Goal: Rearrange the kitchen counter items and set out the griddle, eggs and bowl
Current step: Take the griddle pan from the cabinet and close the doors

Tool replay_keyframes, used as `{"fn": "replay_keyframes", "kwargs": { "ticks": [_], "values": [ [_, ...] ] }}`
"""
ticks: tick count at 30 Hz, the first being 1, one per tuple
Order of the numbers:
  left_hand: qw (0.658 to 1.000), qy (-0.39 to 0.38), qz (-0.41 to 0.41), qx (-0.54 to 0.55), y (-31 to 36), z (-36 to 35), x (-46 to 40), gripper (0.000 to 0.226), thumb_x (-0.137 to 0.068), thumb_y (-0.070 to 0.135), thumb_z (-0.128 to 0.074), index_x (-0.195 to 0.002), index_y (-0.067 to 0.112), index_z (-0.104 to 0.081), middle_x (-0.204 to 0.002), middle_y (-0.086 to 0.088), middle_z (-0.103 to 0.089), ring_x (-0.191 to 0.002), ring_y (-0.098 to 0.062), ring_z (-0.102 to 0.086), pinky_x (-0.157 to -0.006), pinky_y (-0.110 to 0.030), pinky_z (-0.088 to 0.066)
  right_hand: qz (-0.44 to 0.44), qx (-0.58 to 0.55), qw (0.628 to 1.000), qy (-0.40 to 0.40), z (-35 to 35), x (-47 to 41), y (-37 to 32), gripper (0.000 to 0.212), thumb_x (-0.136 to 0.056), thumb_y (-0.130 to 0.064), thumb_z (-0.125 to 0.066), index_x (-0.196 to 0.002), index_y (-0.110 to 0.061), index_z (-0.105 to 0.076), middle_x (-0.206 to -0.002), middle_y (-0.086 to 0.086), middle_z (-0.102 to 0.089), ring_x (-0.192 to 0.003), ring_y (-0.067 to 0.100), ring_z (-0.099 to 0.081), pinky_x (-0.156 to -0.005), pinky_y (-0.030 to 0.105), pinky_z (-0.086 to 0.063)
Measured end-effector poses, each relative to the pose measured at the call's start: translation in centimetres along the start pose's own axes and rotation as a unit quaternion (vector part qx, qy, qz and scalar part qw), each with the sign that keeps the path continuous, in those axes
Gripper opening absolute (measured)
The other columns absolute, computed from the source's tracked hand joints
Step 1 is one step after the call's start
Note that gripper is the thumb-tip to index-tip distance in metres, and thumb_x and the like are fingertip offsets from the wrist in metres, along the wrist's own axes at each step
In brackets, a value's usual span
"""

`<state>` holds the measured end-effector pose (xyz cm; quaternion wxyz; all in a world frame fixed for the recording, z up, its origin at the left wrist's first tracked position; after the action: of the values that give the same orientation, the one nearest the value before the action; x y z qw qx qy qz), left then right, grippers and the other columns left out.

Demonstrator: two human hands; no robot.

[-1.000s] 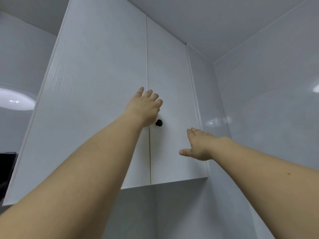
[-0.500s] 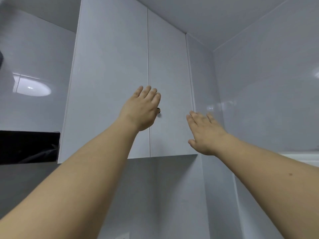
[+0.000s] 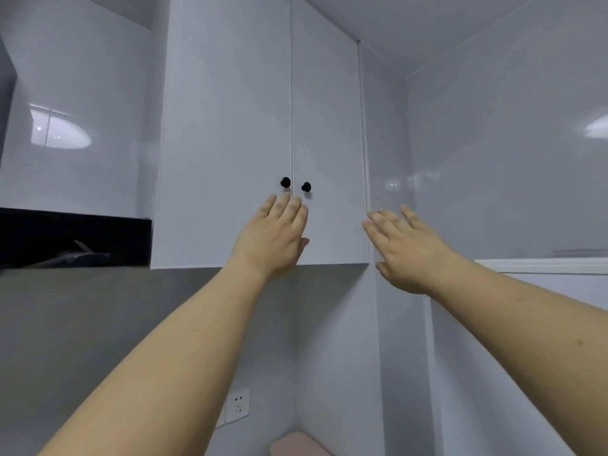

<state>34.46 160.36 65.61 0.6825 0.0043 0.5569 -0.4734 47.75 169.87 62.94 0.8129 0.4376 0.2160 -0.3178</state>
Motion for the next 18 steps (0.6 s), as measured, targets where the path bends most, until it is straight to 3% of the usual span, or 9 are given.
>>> {"fn": "replay_keyframes", "kwargs": {
  "ticks": [5,8,11,14,18],
  "values": [
    [0.996,0.005,0.006,0.086,1.3,-1.5,2.7,0.062,-0.102,0.039,-0.029,-0.152,0.002,-0.020,-0.159,-0.015,-0.019,-0.148,-0.032,-0.012,-0.120,-0.042,0.000,0.084,0.124,0.988,-0.031,-0.1,2.3,-1.4,0.059,-0.102,-0.030,-0.023,-0.153,-0.009,-0.001,-0.161,0.009,0.003,-0.148,0.025,0.005,-0.117,0.046,0.008],
    [0.975,-0.072,0.055,0.205,4.1,-3.9,4.9,0.061,-0.103,0.041,-0.031,-0.150,0.003,-0.023,-0.158,-0.015,-0.022,-0.146,-0.031,-0.017,-0.120,-0.042,-0.007,0.123,0.156,0.978,-0.059,-0.7,4.3,-2.5,0.057,-0.101,-0.030,-0.023,-0.153,-0.009,-0.008,-0.160,0.010,-0.003,-0.148,0.026,0.002,-0.118,0.047,0.007],
    [0.906,-0.181,0.140,0.357,7.1,-6.5,7.4,0.056,-0.102,0.042,-0.036,-0.140,0.001,-0.036,-0.149,-0.018,-0.036,-0.137,-0.033,-0.033,-0.113,-0.041,-0.023,0.143,0.186,0.969,-0.076,-1.9,6.1,-2.9,0.058,-0.101,-0.031,-0.022,-0.153,-0.009,-0.010,-0.160,0.011,-0.007,-0.148,0.026,0.000,-0.117,0.047,0.008],
    [0.813,-0.271,0.151,0.494,12.3,-8.4,10.0,0.069,-0.100,0.047,-0.040,-0.152,0.005,-0.022,-0.159,-0.011,-0.022,-0.146,-0.026,-0.023,-0.116,-0.033,-0.019,0.157,0.211,0.960,-0.097,-3.6,7.6,-2.8,0.056,-0.101,-0.032,-0.022,-0.152,-0.010,-0.015,-0.160,0.011,-0.009,-0.148,0.027,-0.002,-0.117,0.048,0.007],
    [0.731,-0.349,0.169,0.561,18.4,-10.7,12.8,0.090,-0.091,0.067,-0.042,-0.154,0.008,-0.016,-0.161,-0.007,-0.019,-0.147,-0.023,-0.022,-0.119,-0.034,-0.018,0.166,0.222,0.956,-0.101,-5.4,9.3,-2.5,0.050,-0.102,-0.031,-0.020,-0.147,-0.013,-0.034,-0.158,0.013,-0.016,-0.148,0.028,-0.005,-0.118,0.051,0.007]
  ]
}}
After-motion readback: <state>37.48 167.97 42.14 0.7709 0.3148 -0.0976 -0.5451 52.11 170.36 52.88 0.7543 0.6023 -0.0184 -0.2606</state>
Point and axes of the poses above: each hand's wrist, its own x-axis away from the middle knuckle, its own z-axis out of the back of the hand, y = z × x, the point moved 9 cm from there along -x, towards the middle knuckle
